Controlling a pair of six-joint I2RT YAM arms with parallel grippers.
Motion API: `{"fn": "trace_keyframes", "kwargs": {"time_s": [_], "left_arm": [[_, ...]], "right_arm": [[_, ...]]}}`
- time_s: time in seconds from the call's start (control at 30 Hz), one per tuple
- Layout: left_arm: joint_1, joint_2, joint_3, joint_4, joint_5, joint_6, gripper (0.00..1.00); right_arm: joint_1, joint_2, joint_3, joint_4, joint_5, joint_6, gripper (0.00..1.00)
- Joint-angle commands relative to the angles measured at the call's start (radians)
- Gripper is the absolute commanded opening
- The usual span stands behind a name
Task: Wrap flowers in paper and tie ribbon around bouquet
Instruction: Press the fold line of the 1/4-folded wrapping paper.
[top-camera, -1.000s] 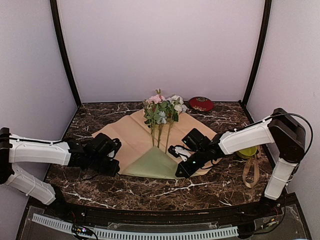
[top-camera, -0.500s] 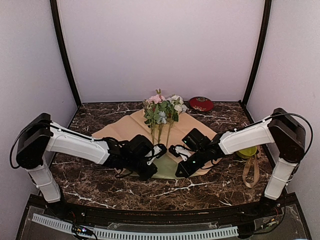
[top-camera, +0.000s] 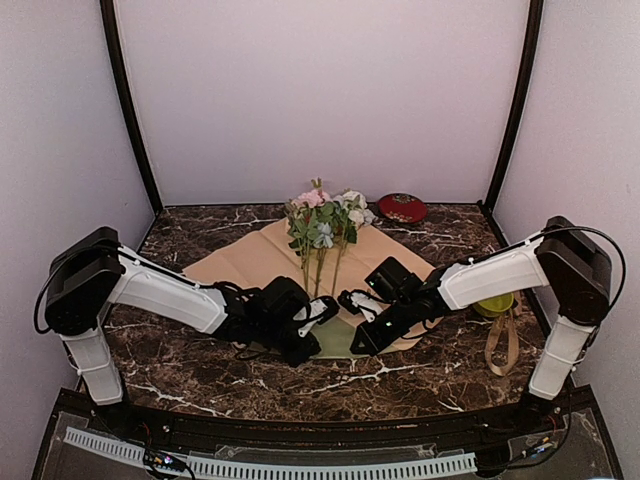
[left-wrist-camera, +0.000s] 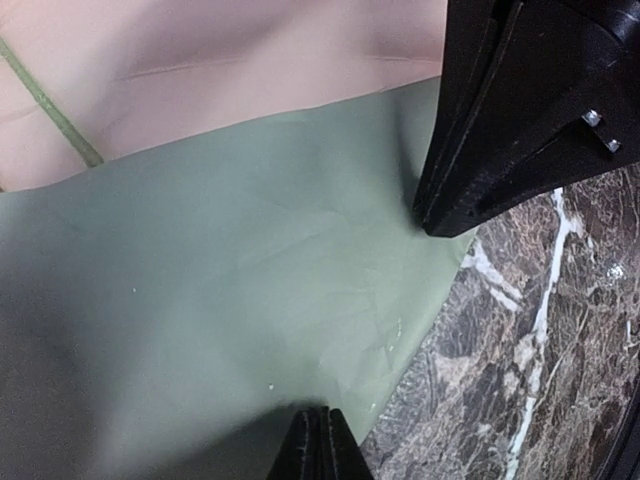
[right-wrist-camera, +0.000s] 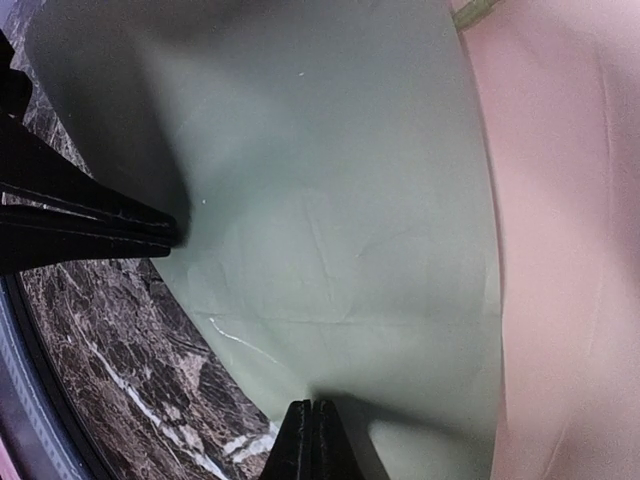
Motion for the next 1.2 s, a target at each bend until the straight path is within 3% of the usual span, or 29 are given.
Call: {"fn": "trace_keyframes", "kwargs": {"time_s": [0.0, 0.73, 1.17], "left_arm": [[0.030, -0.034, -0.122, -0.089, 0.048, -0.086, 0.03], [0.181, -0.374, -0.517, -0.135, -0.039, -0.463, 0.03], [0.191, -0.677, -0.546, -0.304, -0.110, -0.638, 0.07]], "right_arm": [[0.002, 0.032, -0.033, -0.074, 0.029, 0.001, 0.00], [0.002, 0.027, -0.043, -0.079, 0.032, -0.009, 0.00], [0.002, 0.026, -0.033, -0.089, 0.039, -0.002, 0.00]]}}
